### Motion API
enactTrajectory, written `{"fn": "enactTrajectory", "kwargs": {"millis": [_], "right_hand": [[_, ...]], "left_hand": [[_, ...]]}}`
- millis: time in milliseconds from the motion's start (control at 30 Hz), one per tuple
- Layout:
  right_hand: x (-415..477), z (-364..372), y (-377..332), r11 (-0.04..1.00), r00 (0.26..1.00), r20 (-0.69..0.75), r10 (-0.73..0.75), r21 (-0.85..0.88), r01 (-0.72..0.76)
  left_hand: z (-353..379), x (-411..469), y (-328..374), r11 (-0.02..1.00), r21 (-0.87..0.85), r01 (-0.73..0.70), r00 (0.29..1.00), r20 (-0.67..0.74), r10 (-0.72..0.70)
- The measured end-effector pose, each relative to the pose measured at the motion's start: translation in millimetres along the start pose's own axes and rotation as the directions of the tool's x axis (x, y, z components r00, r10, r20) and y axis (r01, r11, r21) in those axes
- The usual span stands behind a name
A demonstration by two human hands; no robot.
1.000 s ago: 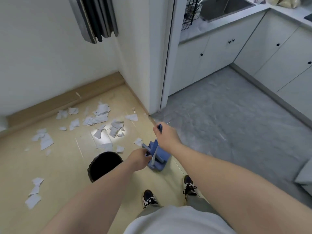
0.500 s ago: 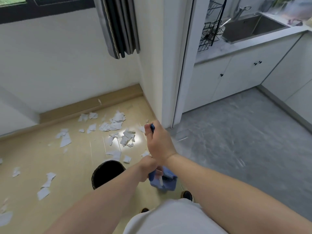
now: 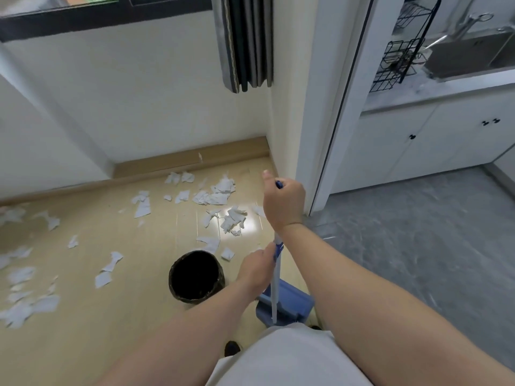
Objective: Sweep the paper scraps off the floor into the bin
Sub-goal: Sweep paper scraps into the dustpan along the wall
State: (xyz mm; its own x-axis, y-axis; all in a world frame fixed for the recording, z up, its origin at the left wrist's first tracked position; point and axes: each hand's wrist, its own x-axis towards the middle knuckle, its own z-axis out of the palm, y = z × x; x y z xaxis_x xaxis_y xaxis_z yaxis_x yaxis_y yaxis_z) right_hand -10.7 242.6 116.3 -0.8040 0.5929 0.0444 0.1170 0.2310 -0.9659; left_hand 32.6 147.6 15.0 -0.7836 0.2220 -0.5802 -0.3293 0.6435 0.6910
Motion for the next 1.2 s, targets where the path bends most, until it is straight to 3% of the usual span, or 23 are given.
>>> {"fn": "enactTrajectory", "kwargs": {"millis": [167,367,633,900,1000,1200], "right_hand": [[-5,10,4,1.0,1.0,0.004,0.012,-0.003,-0.012],[-14,24,0,1.0,0.999,0.037,0.019,-0.008,-0.018],[1,14,-12,0.999,0.999,-0.009,0.05,0.015,-0.05],[11,5,4,0.993,0.991,0.134,-0.017,-0.113,0.032],[9,7,15,0.993,0.987,0.163,-0.003,-0.113,0.021],[9,3,24,0.99,0.997,-0.064,-0.046,-0.134,0.037]], "left_hand": [[-6,-3,-9,0.988,0.151,-0.017,1.0,-0.019,0.021],[-13,1,-21,0.988,0.138,0.064,0.996,-0.068,-0.055],[-30,-1,-45,0.961,0.252,0.113,0.992,-0.076,-0.097],[-26,-5,-73,0.995,0.078,0.065,0.991,0.113,-0.074],[-25,-7,-79,0.996,0.059,0.073,0.991,0.104,-0.078],[-29,-6,-99,0.988,0.066,0.137,0.99,0.016,-0.138]]}}
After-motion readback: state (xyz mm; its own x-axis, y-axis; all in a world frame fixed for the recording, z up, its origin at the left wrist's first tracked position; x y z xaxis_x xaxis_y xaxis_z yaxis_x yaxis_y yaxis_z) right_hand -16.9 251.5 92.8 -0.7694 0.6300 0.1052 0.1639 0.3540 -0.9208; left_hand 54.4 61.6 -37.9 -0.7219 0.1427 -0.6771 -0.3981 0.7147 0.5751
